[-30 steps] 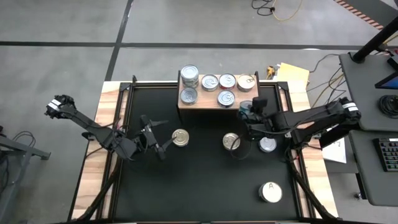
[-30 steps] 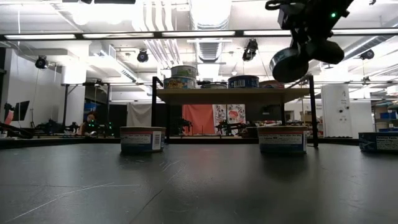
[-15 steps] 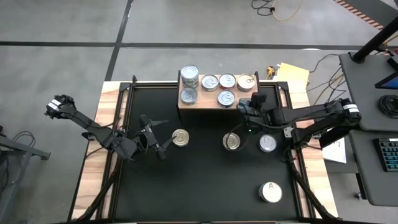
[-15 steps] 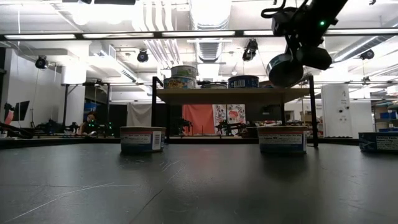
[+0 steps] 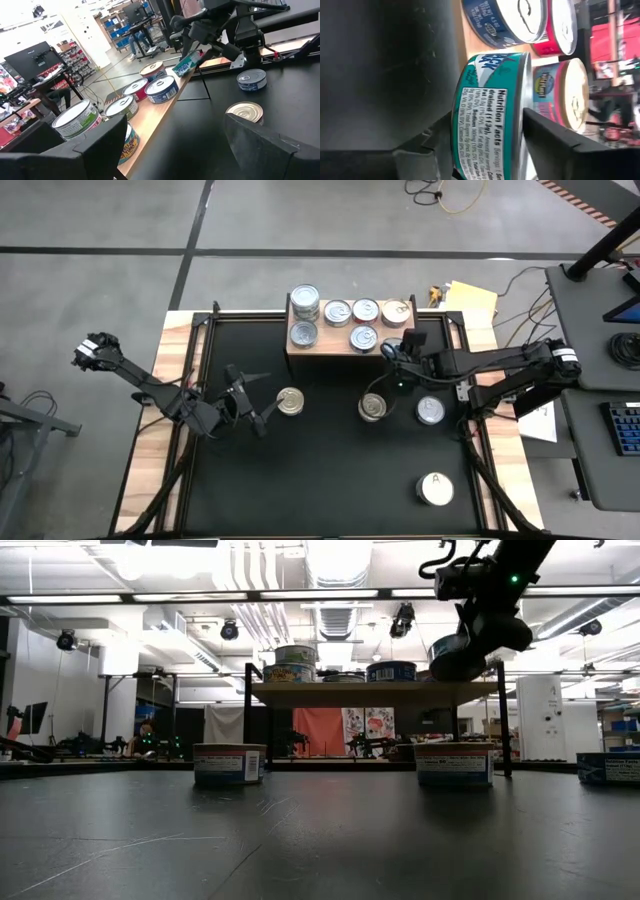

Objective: Stack canned seafood by type on shelf
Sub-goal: Put the green blue tuna can on the shelf

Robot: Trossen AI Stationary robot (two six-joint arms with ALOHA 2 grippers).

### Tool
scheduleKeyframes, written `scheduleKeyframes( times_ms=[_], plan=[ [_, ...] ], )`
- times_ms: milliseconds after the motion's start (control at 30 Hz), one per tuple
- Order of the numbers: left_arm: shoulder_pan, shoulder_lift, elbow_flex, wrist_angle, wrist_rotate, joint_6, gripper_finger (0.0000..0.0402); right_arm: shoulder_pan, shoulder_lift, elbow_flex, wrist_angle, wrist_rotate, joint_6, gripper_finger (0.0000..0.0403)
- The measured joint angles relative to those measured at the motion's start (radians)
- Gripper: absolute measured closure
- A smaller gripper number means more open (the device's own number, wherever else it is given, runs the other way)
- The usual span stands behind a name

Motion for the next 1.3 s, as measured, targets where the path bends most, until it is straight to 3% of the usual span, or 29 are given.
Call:
scheduleKeyframes(
  times_ms=[533,767,967,1300],
  plan=[
    [0.0,0.0,-0.003,-0.006,0.0,-0.004,0.0086,-0.094,0.0,0.0,0.005,-0.023,0.042,0.0152],
    [0.0,0.0,-0.005,-0.006,0.0,-0.011,0.0086,-0.099,0.0,0.0,0.008,-0.098,0.068,0.0136],
    [0.0,0.0,-0.005,-0.007,0.0,-0.011,0.0086,-0.099,0.0,0.0,0.009,-0.081,0.086,0.0122],
    [0.0,0.0,-0.005,-0.007,0.001,-0.011,0.0086,-0.099,0.0,0.035,0.001,-0.047,0.086,0.0131]
  ],
)
